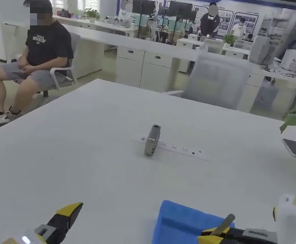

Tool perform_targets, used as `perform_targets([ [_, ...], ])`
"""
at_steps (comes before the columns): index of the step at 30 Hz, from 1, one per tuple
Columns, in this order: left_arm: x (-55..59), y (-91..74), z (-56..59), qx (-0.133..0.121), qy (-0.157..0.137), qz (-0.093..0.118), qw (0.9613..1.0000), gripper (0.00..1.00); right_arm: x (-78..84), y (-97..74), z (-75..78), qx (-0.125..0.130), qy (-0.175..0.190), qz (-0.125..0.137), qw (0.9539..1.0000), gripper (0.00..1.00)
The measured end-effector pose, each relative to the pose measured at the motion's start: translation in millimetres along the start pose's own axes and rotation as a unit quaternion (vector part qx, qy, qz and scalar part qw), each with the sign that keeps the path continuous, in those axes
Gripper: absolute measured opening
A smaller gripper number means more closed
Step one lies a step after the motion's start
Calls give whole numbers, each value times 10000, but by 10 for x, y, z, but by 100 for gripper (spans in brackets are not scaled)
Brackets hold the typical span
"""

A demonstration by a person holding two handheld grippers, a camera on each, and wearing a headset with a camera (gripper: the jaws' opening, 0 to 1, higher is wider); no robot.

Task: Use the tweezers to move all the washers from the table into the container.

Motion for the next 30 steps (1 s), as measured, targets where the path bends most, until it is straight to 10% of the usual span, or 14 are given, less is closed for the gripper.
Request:
perform_targets([
  [11,1,10,48,112,93,-15,9999,99,-21,247,305,487,952,56,9942,3],
  [16,-69,43,243,813,179,325,9960,99,101,323,382,983,645,-180,9929,3],
  [21,4,15,471,1697,187,164,9852,99,133,318,306,1272,703,-36,9894,3],
  [27,195,57,452,1955,189,-316,9800,99,154,275,130,1623,894,462,9816,3],
  [30,87,39,515,2199,337,213,9747,99,185,304,73,1602,518,224,9855,3],
])
Point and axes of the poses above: the centre of the closed fingertips' face, and the gripper's own axes: y roughly forward along the fingers, z roughly to its right, x roughly out of its underside, the point moved 6 cm from there along -y, roughly backward along the fingers, and after that the axes turned 13 degrees about y, right-handed, at the moved point
